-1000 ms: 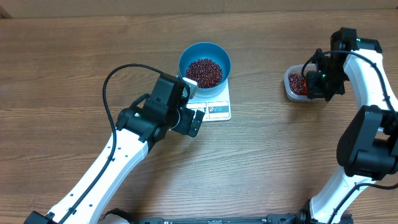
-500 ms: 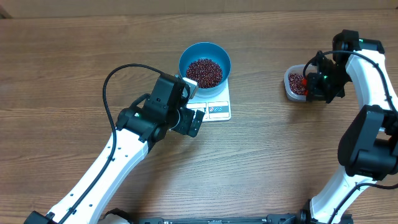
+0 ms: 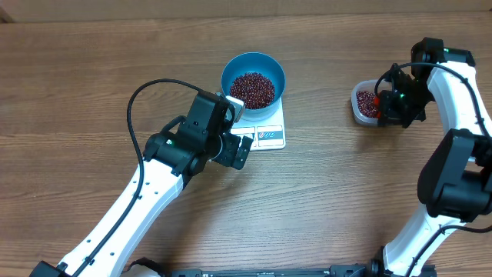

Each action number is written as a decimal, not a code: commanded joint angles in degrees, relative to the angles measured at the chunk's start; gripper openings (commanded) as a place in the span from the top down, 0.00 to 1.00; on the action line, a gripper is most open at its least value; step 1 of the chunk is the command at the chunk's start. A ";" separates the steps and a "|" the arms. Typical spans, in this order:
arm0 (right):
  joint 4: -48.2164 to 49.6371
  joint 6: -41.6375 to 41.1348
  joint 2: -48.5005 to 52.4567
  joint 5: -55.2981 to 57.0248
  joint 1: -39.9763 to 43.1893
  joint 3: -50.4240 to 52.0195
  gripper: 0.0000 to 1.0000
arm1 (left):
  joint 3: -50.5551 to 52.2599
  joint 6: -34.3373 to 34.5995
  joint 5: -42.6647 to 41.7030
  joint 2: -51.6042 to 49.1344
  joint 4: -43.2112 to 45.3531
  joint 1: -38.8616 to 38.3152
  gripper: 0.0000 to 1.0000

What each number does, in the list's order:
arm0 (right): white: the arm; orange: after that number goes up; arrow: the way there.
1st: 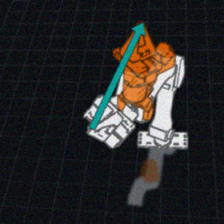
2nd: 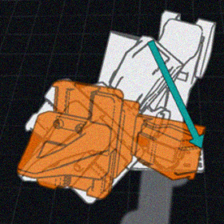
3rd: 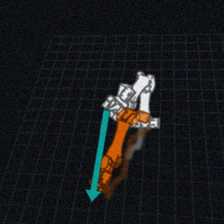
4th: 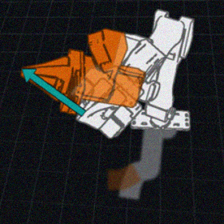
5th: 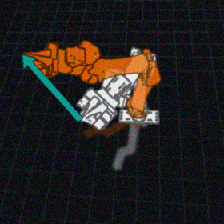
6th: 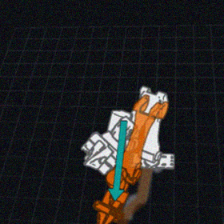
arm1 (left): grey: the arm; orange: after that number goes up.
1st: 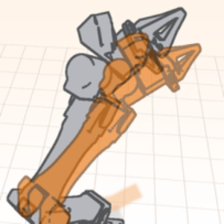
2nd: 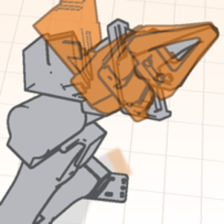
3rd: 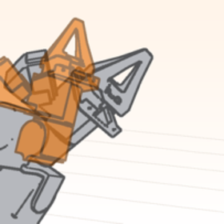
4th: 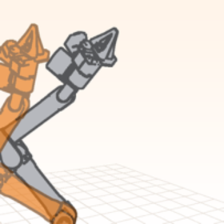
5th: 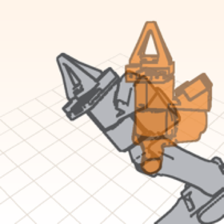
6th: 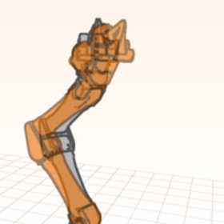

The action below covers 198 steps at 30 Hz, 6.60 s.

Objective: Scoop item into bowl and weigh 150g on scale
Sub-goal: 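Lower the red scoop into the bean tub and scoop beans, then lift the filled scoop and carry it over the teal bowl, then tip the red scoop to pour beans into the teal bowl, then move the empty red scoop with the right gripper back to the tub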

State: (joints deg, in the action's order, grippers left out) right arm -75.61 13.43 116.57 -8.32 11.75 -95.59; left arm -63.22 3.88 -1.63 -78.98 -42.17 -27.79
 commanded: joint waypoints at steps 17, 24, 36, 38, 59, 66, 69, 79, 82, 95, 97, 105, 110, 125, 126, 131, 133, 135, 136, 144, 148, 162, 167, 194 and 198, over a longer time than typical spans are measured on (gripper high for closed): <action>0.28 3.37 2.60 -21.70 3.82 -0.37 0.96 | 0.17 -1.33 0.17 -0.09 0.04 -0.39 0.00; 0.20 3.34 2.60 -27.67 8.72 -0.37 0.96 | 0.17 -1.33 0.17 -0.09 0.04 -0.39 0.00; -1.05 7.17 2.60 -37.64 14.84 -0.26 0.96 | 0.17 -1.33 0.17 -0.09 0.04 -0.39 0.00; -2.62 9.73 2.60 -39.41 15.52 -0.26 0.96 | 0.17 -1.33 0.17 -0.09 0.04 -0.39 0.00; -21.03 32.15 2.38 -52.50 17.31 -0.92 0.96 | 0.17 -1.31 0.17 -0.09 0.04 -0.39 0.01; -21.42 32.06 1.27 -53.75 13.07 -1.53 0.96 | 0.17 -1.33 0.17 -0.09 0.04 -0.39 0.00; -21.42 31.52 1.18 -53.79 9.99 -2.95 0.96 | 0.17 -1.31 0.17 -0.09 0.04 -0.39 0.00; -19.06 22.86 1.18 -53.31 -1.79 -10.95 0.96 | 0.17 -1.33 0.17 -0.09 0.04 -0.39 0.01; -16.06 16.87 1.18 -50.69 -5.99 -13.70 0.96 | 0.17 -1.31 0.17 -0.09 0.04 -0.39 0.00; 2.78 -6.78 1.16 -27.41 -25.09 -18.18 0.96 | 0.17 -1.33 0.17 -0.09 0.04 -0.39 0.01; 4.26 -8.81 1.05 -22.58 -27.12 -18.18 0.96 | 0.17 -1.31 0.17 -0.09 0.04 -0.39 0.00; 4.15 -9.42 0.74 -1.64 -34.75 -22.82 0.96 | 0.17 -1.31 0.17 -0.09 0.04 -0.39 0.00; 3.13 -10.67 0.74 13.25 -39.28 -26.51 0.96 | 0.17 -1.33 0.17 -0.09 0.04 -0.39 0.00; 2.97 -10.43 0.63 26.27 -43.89 -27.08 0.96 | 0.17 -1.33 0.17 -0.09 0.04 -0.39 0.00; 3.02 -10.45 0.63 26.25 -43.89 -27.08 0.96 | 0.17 -1.33 0.17 -0.09 0.04 -0.39 0.00; 3.43 -10.43 0.52 25.31 -43.89 -27.08 0.96 | 0.17 -1.33 0.17 -0.09 0.04 -0.39 0.00; 3.58 -10.43 0.42 23.61 -43.80 -27.10 0.96 | 0.17 -1.33 0.17 -0.09 0.04 -0.39 0.00; 3.85 -10.43 0.37 21.88 -43.54 -27.12 0.96 | 0.17 -1.31 0.17 -0.09 0.04 -0.39 0.00; 3.93 -10.43 0.31 21.16 -43.43 -27.12 0.96 | 0.17 -1.33 0.17 -0.09 0.04 -0.39 0.00; 4.20 -10.38 -2.47 10.23 -39.36 -27.12 0.96 | 0.17 -1.33 0.17 -0.09 0.04 -0.39 0.00; 4.20 -9.97 -4.90 2.64 -35.89 -27.12 0.96 | 0.17 -1.31 0.17 -0.09 0.04 -0.39 0.01; -0.59 -5.38 -10.19 -18.86 -19.17 -27.12 0.96 | 0.17 -1.33 0.17 -0.09 0.04 -0.39 0.00; -6.43 -2.34 -10.71 -20.39 -11.96 -27.12 0.96 | 0.17 -1.33 0.17 -0.09 0.02 -0.39 0.00; -2.34 -1.40 -9.99 3.37 1.14 -2.43 0.96 | 0.17 -1.33 0.17 -0.09 0.04 -0.39 0.01; 0.55 -1.31 -9.11 3.39 1.14 -0.44 0.96 | 0.17 -1.33 0.17 -0.09 0.04 -0.39 0.00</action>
State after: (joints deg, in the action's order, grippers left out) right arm -76.44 11.88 107.74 -5.61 12.75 -96.99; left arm -63.22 3.90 -1.63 -78.98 -42.17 -27.79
